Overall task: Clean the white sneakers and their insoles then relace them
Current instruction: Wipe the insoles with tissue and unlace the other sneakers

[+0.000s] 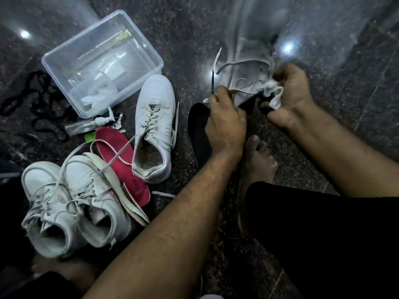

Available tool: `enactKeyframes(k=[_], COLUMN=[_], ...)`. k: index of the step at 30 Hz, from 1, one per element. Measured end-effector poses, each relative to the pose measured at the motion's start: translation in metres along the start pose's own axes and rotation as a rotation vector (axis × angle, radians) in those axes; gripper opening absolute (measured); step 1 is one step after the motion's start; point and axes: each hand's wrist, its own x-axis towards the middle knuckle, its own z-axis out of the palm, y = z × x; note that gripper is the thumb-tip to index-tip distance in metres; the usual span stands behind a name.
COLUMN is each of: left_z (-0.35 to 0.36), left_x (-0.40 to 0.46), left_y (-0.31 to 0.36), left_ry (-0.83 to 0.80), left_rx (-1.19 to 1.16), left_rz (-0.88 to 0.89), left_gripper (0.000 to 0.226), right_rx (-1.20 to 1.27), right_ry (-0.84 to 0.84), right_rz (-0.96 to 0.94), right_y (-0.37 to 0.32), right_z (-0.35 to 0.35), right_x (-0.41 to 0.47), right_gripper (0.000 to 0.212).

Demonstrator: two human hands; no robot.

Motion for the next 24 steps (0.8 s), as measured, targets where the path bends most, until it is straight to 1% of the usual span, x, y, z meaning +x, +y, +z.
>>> enactKeyframes(k=[2, 3, 4, 5, 7, 8, 9, 10, 11, 12, 13, 14, 16, 17, 19, 21, 22, 24], left_z=[-0.003, -0.003, -0.002, -0.002, 0.0, 0.0, 0.0, 0.0, 0.002, 0.002, 0.002, 0.003, 0.007, 0.01, 0.013, 0.016, 0.015, 0.007], left_x=[0.009, 0.013, 0.015, 0.015, 0.013, 0.011, 0.009, 0.007, 0.006, 0.005, 0.004, 0.004, 0.009, 0.012, 0.014, 0.013, 0.014, 0.014], left_y=[-0.005, -0.009, -0.013, -0.016, -0.021, -0.021, -0.019, -0.017, -0.014, -0.011, -0.008, -0.008, -0.015, -0.02, -0.028, -0.028, -0.022, -0.007], left_ry=[0.024, 0.007, -0.022, -0.053, -0.087, -0.086, -0.074, -0.046, -0.013, 0.024, 0.047, 0.044, -0.065, -0.145, -0.249, -0.28, -0.309, -0.388], left_rx=[0.075, 0.092, 0.082, 0.045, -0.044, -0.075, -0.107, -0.138, -0.164, -0.181, -0.187, -0.197, -0.246, -0.297, -0.439, -0.641, -0.792, -1.028], left_rz=[0.017, 0.01, 0.0, -0.008, -0.006, -0.002, -0.002, 0.005, 0.008, 0.01, 0.0, -0.018, -0.141, -0.245, -0.398, -0.498, -0.552, -0.681], left_gripper=[0.043, 0.043, 0.043, 0.042, 0.039, 0.039, 0.04, 0.039, 0.038, 0.037, 0.037, 0.037, 0.033, 0.03, 0.026, 0.016, 0.013, 0.034], right_rx=[0.006, 0.032, 0.016, 0.04, 0.054, 0.056, 0.038, 0.024, 0.037, 0.04, 0.014, -0.039, -0.063, -0.033, 0.048, 0.105, 0.109, 0.145], right_ry=[0.028, 0.086, 0.097, 0.054, 0.027, 0.01, 0.009, -0.018, -0.05, -0.065, -0.09, -0.07, -0.048, -0.016, -0.006, -0.057, -0.067, -0.065], right_rz=[-0.018, -0.003, -0.003, 0.01, 0.014, 0.013, 0.02, 0.028, 0.011, -0.011, 0.006, -0.002, 0.001, -0.002, 0.012, 0.041, 0.019, -0.004], right_y=[0.015, 0.02, 0.024, 0.025, 0.016, 0.013, 0.009, 0.007, 0.002, 0.0, 0.002, 0.005, 0.015, 0.02, 0.021, 0.012, 0.009, 0.006], right_z=[-0.005, -0.006, -0.006, -0.008, -0.01, -0.013, -0.016, -0.016, -0.019, -0.022, -0.021, -0.025, -0.033, -0.032, -0.033, -0.039, -0.04, -0.047], right_x=[-0.001, 0.002, 0.001, 0.006, 0.008, 0.011, 0.015, 0.015, 0.017, 0.019, 0.019, 0.021, 0.025, 0.024, 0.02, 0.019, 0.019, 0.026], right_gripper=[0.047, 0.051, 0.049, 0.04, 0.024, 0.023, 0.039, 0.05, 0.046, 0.038, 0.036, 0.037, 0.033, 0.027, 0.028, 0.033, 0.038, 0.045])
